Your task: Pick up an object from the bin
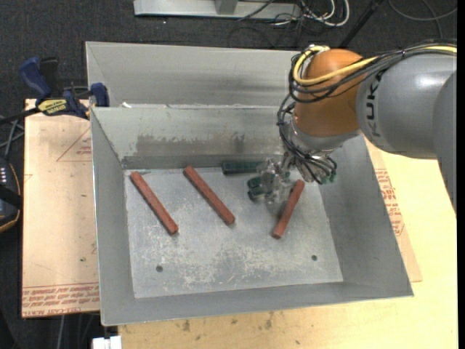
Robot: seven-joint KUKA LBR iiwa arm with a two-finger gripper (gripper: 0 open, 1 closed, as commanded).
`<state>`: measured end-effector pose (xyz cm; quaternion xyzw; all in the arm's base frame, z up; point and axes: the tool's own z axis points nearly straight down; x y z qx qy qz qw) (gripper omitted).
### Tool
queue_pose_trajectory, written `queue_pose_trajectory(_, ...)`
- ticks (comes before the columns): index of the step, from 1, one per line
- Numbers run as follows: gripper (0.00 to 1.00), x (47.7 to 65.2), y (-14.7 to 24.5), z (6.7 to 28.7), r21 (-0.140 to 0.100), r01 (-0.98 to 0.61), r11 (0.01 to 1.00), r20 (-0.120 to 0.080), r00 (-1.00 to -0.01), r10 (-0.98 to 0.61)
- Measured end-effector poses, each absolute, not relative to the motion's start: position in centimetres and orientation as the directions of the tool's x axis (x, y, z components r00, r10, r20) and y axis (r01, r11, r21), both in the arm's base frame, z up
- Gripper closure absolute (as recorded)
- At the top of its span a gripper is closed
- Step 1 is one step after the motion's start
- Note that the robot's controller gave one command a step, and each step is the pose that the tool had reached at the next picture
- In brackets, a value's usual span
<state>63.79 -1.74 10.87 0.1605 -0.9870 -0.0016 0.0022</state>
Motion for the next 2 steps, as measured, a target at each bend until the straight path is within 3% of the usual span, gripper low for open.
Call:
queue_pose_trajectory(1, 1.0, 64.6, -1.1, 15.9, 0.0, -0.329, 0.944, -0.005, -0.944, -0.329)
queue_pose_trajectory(2, 0.0, 64.9, -1.7, 9.2, 0.001, -0.315, 0.949, -0.002, -0.949, -0.315)
